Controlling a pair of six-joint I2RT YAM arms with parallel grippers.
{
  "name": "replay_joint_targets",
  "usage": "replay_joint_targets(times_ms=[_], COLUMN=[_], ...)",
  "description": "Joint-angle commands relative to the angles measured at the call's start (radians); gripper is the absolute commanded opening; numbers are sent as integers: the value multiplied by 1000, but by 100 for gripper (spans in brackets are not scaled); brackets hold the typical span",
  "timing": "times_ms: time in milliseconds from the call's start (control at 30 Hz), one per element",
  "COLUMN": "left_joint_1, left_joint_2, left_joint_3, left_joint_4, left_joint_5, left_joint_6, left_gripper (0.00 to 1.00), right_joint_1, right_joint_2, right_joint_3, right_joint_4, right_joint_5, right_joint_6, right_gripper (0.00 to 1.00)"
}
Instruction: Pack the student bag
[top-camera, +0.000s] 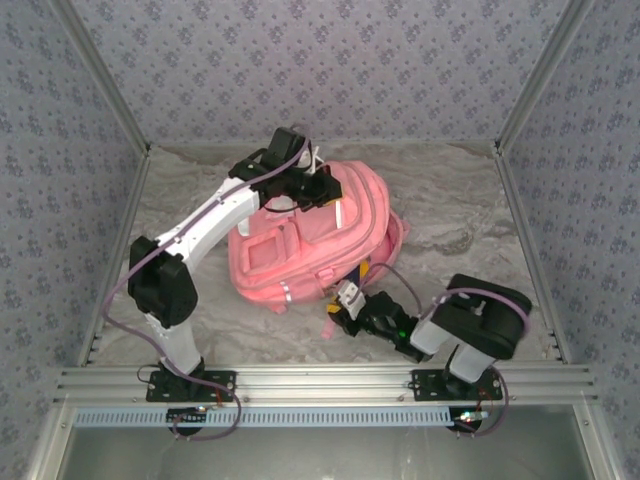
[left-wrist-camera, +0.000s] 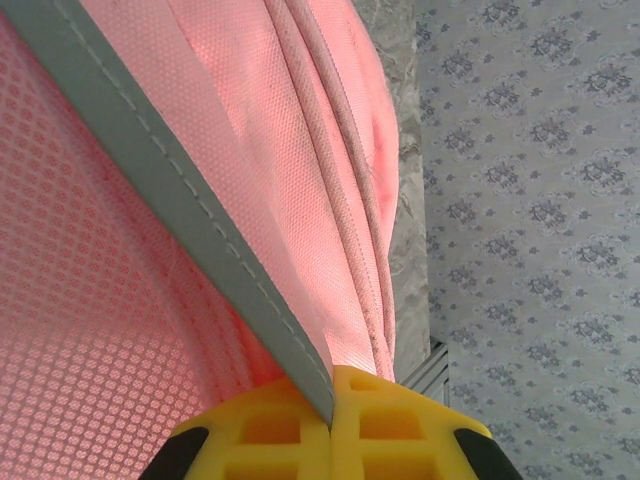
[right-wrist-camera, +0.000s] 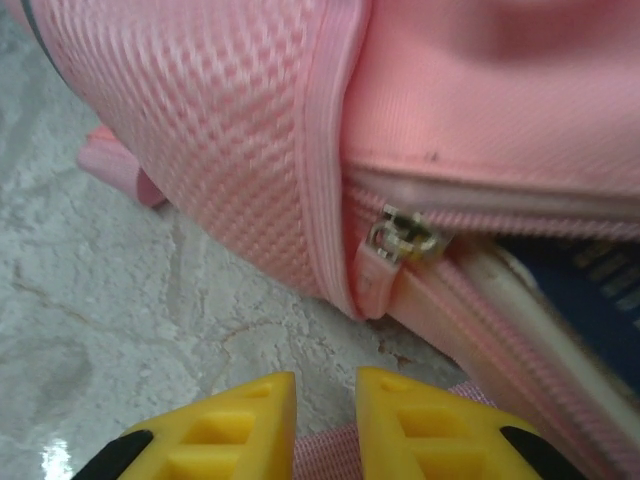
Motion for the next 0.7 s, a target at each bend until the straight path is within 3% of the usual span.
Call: replay_joint_targets(times_ms=[0, 300, 667], left_joint_1=[5, 5, 12], left_joint_2=[-99, -116, -108], left_joint_3=[6, -39, -38], left_joint_4=[95, 125, 128], left_joint_5=[62, 89, 109], left_joint_6=[-13, -17, -10], left_gripper=[0, 0, 0], right_joint_1=[19, 18, -22], right_joint_2=[65, 92, 109], right_joint_3=[22, 77, 63], right_joint_4=[190, 189, 189], right_joint_5=[69, 126, 122], right_joint_6=[-80, -138, -88], right_gripper=[25, 37, 39])
